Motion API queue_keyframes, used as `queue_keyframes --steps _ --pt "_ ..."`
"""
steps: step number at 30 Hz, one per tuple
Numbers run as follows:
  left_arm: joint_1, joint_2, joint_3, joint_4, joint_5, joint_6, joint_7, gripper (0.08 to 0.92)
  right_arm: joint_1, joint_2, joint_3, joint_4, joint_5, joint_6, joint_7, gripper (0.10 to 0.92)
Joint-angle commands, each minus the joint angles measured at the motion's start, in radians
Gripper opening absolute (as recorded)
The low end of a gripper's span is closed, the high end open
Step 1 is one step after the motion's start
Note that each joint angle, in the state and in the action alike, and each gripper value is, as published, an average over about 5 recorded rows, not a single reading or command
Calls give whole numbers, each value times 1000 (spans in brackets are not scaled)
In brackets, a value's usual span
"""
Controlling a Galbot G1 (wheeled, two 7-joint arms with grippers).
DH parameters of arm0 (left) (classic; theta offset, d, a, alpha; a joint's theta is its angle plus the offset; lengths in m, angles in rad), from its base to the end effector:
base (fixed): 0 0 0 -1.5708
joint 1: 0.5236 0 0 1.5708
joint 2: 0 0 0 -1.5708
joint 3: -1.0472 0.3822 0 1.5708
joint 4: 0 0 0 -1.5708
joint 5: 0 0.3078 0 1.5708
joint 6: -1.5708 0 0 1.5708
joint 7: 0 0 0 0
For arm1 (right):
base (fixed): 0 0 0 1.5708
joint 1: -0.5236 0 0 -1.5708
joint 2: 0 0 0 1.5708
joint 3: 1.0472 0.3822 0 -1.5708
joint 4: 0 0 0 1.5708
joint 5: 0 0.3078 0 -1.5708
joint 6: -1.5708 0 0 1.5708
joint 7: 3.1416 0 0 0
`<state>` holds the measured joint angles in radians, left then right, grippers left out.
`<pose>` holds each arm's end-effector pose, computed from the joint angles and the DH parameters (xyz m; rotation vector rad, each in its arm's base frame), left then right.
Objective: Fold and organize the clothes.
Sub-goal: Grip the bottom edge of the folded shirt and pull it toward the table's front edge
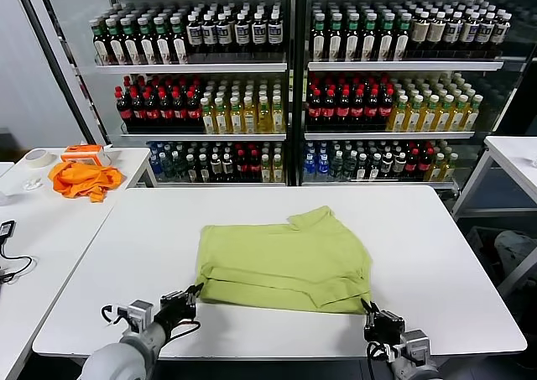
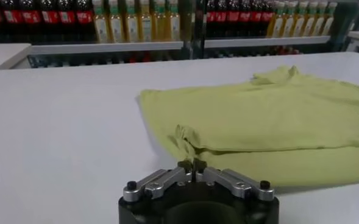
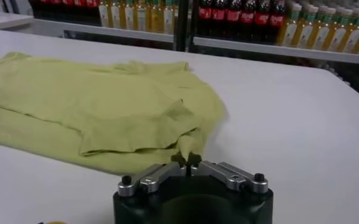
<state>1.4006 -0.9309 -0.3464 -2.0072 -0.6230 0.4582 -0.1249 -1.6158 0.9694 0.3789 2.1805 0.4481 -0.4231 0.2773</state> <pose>0.1775 0.1111 -0.3123 -0.3722 -2.5668 -0.0439 0.1079 -0.0865 -0.2949 0.2195 -2.6258 0.1927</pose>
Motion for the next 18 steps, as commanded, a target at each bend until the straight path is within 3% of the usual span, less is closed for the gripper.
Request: queue_keyframes --steps 1,18 --pt "152 4 -78 -88 26 -26 -6 85 -95 -1 11 51 -42 11 -5 116" --pt "205 -12 -105 -155 100 -1 -5 85 -180 20 10 86 -96 32 -10 116"
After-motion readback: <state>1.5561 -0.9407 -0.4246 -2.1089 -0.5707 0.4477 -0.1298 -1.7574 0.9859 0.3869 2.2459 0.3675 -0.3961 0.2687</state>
